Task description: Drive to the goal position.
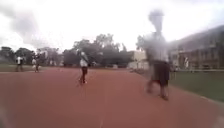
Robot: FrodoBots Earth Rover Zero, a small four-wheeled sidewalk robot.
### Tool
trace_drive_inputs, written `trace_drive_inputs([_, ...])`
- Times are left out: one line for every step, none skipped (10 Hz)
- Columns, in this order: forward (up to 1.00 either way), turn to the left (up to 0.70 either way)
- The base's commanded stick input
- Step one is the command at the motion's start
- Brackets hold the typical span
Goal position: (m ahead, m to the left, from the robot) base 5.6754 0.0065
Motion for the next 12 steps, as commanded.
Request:
trace_drive_inputs([0.70, 0.00])
trace_drive_inputs([0.70, 0.00])
trace_drive_inputs([0.70, 0.00])
trace_drive_inputs([0.70, 0.00])
trace_drive_inputs([0.70, 0.00])
trace_drive_inputs([0.70, 0.00])
trace_drive_inputs([0.70, 0.00])
trace_drive_inputs([0.70, 0.00])
trace_drive_inputs([0.70, 0.00])
trace_drive_inputs([0.70, 0.00])
trace_drive_inputs([0.70, 0.00])
trace_drive_inputs([0.70, 0.00])
